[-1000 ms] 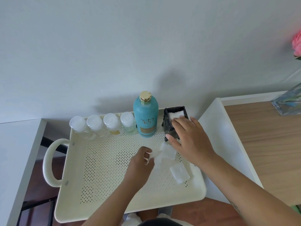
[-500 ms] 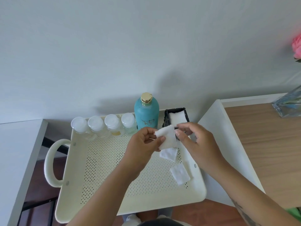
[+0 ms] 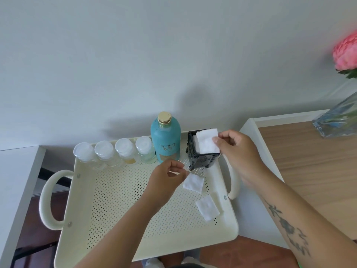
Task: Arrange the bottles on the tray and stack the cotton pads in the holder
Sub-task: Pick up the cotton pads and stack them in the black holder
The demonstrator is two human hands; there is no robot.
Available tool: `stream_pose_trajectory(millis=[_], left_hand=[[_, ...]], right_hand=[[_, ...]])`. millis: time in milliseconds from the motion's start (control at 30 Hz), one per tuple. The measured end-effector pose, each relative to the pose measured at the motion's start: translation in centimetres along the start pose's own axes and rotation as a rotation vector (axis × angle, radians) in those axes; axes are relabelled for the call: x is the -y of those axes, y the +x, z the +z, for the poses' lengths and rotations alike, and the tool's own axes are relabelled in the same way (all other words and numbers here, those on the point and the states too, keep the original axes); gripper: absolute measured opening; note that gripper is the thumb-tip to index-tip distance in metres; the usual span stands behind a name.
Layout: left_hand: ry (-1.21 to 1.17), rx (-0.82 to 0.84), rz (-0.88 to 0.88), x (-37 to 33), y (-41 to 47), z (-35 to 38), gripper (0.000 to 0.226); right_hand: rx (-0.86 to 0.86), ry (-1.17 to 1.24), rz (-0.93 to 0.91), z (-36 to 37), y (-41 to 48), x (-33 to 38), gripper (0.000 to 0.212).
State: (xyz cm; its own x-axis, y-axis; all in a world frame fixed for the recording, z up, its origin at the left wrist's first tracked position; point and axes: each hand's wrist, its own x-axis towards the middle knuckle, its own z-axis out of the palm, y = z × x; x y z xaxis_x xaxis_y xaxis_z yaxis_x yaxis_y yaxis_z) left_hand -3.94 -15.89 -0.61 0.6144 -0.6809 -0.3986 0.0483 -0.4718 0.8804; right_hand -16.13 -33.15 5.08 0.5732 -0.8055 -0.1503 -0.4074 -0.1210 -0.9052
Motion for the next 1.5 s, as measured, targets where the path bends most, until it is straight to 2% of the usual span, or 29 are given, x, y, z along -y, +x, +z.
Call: stream_pose_trajectory(millis=[100, 300, 367, 467, 567, 700, 900, 1067, 1233, 1300, 1500], left_hand=[[0.227, 0.007, 0.073, 1.8, 0.0, 0.7, 0.021], [0.674, 0.026, 0.295, 4.7, 0.6, 2.4, 0.048], [0.769, 0.027, 0.327, 5.3, 0.9, 2.7, 0.053], [0.876, 0.035, 0.348, 6.4, 1.4, 3.0, 0.056], [0.971, 0.050, 0.390, 7.1, 1.8, 3.4, 0.056], [1.051, 0.037, 0.506, 7.4, 1.7, 3.6, 0.049], [1.155, -0.006, 0.595, 8.1, 1.3, 2.6, 0.048], [1.179, -0.072, 0.554, 8.5, 0.8, 1.2, 0.045], [1.082, -0.143, 0.442, 8.2, 1.1, 0.5, 0.036], [1.043, -0.125, 0.412, 7.9, 1.3, 0.6, 0.041], [1.033, -0.010, 0.398, 7.2, 2.0, 1.4, 0.052]], right_hand=[[0.008, -0.059, -0.006, 0.5, 1.3, 0.2, 0.009], [-0.032, -0.236, -0.057, 1.8, 2.2, -0.1, 0.014], [-0.065, -0.318, -0.144, 2.0, 1.9, -0.2, 0.017], [-0.181, -0.497, -0.374, 2.0, 1.1, -0.5, 0.020], [-0.125, -0.648, -0.597, 2.0, 0.3, -1.1, 0.023], [0.012, -0.771, -0.700, 2.0, -0.8, -2.6, 0.031], [0.102, -0.912, -0.665, 2.2, -1.3, -3.8, 0.039], [0.110, -0.980, -0.640, 2.3, -1.3, -3.0, 0.043], [-0.003, -0.933, -0.703, 2.3, -1.3, -2.7, 0.034], [-0.022, -0.930, -0.719, 2.4, -1.4, -2.8, 0.034], [0.070, -0.986, -0.683, 2.9, -1.1, -3.2, 0.039]])
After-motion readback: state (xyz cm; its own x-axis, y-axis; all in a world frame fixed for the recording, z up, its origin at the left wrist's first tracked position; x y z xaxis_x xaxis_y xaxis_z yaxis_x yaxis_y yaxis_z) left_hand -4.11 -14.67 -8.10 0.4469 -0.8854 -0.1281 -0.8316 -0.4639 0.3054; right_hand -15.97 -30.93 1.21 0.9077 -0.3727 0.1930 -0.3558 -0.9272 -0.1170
